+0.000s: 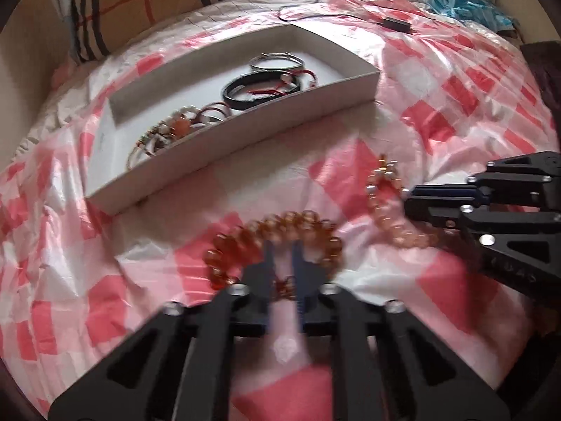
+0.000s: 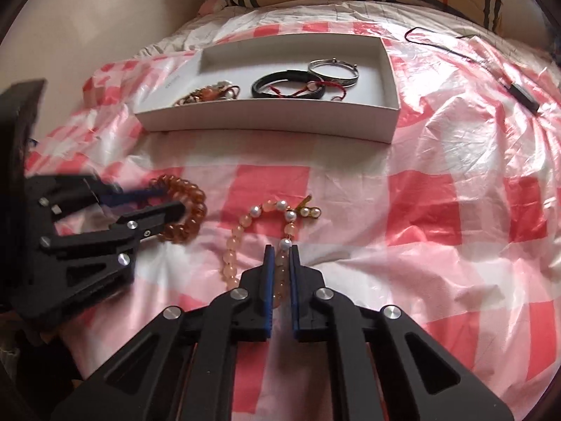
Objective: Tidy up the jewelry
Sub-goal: 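Grasp the amber bead bracelet with left gripper while right gripper grasps pink pearl bracelet, then lift the amber bracelet with left gripper while right gripper lifts the pearl bracelet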
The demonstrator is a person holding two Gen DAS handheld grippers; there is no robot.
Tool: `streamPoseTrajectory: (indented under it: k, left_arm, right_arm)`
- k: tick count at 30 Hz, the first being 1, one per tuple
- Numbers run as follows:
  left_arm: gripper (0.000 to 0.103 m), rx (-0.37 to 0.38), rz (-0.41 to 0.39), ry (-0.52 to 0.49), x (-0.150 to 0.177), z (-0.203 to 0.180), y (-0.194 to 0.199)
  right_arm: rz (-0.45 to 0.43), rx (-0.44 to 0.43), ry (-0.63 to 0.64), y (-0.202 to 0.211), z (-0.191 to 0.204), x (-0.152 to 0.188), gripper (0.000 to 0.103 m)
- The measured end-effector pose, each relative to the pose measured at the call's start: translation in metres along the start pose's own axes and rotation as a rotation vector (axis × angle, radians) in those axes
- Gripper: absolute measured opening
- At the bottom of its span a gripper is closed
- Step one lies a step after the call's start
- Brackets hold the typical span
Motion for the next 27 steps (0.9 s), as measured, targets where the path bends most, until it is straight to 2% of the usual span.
streamPoseTrajectory:
  k: [5, 8, 10, 12, 14, 15, 16, 17, 18, 19, 21, 22, 23, 24, 27]
  left_arm:
    - [0.0, 0.112, 0.01, 0.044, 0.019, 0.004, 0.026]
    - [0.0, 0.142, 0.003, 0.071, 0.03, 0.012, 0.034]
    - [0.001, 0.114, -0.016, 0.078, 0.029, 0.018, 0.035]
    - [0.002, 0.047, -0.04, 0.1, 0.02, 0.027, 0.034]
    - [0.009, -0.001, -0.05, 0.102, 0.011, 0.033, 0.031]
    - [0.024, -0.041, -0.062, 0.104, 0.006, 0.036, 0.03]
    - [0.046, -0.08, -0.075, 0.103, 0.002, 0.038, 0.03]
    - [0.053, -0.12, -0.092, 0.101, -0.003, 0.04, 0.029]
    - [0.057, -0.158, -0.104, 0.097, -0.006, 0.041, 0.026]
    - [0.057, -0.17, -0.087, 0.087, -0.007, 0.04, 0.021]
    - [0.055, -0.147, -0.015, 0.07, -0.005, 0.035, 0.002]
    - [0.038, -0.115, 0.006, 0.073, -0.003, 0.032, -0.005]
    - [0.029, -0.08, 0.015, 0.082, -0.003, 0.029, -0.006]
    - [0.011, -0.06, 0.031, 0.085, -0.003, 0.027, -0.006]
    - [0.011, -0.009, 0.04, 0.097, 0.0, 0.026, -0.002]
  right_arm:
    - [-0.025, -0.025, 0.015, 0.009, 0.009, 0.002, 0.009]
    - [-0.032, -0.041, 0.005, 0.011, 0.008, 0.001, 0.009]
    - [-0.038, -0.045, -0.005, 0.012, 0.007, 0.0, 0.009]
    - [-0.035, -0.049, -0.021, 0.011, 0.004, -0.001, 0.009]
    - [-0.029, -0.043, -0.037, 0.009, 0.001, -0.002, 0.009]
    - [-0.022, -0.045, -0.042, 0.007, 0.0, -0.003, 0.014]
    - [-0.019, -0.042, -0.045, 0.006, -0.001, -0.003, 0.02]
    - [-0.022, -0.03, -0.046, 0.005, -0.001, -0.004, 0.033]
    - [-0.026, -0.022, -0.04, 0.004, -0.001, -0.005, 0.035]
    - [-0.024, -0.008, -0.029, 0.003, 0.001, -0.005, 0.036]
    - [-0.012, 0.047, 0.005, -0.003, 0.005, -0.005, 0.036]
    - [-0.01, 0.068, 0.02, -0.005, 0.008, -0.005, 0.036]
    - [-0.008, 0.079, 0.032, -0.006, 0.009, -0.005, 0.034]
    - [-0.004, 0.072, 0.039, -0.006, 0.009, -0.005, 0.025]
    - [-0.001, 0.052, 0.053, -0.005, 0.012, -0.003, 0.01]
Point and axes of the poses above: each gripper's, at about its wrist camera, not at the fingertips, and y roughly against the way its jaws point, z to its left, x to its underside, the point moved 7 cm from there along -y, roughly the way its jaws point, and after that the axes turned 12 degrees about z, right-handed, at the moved point
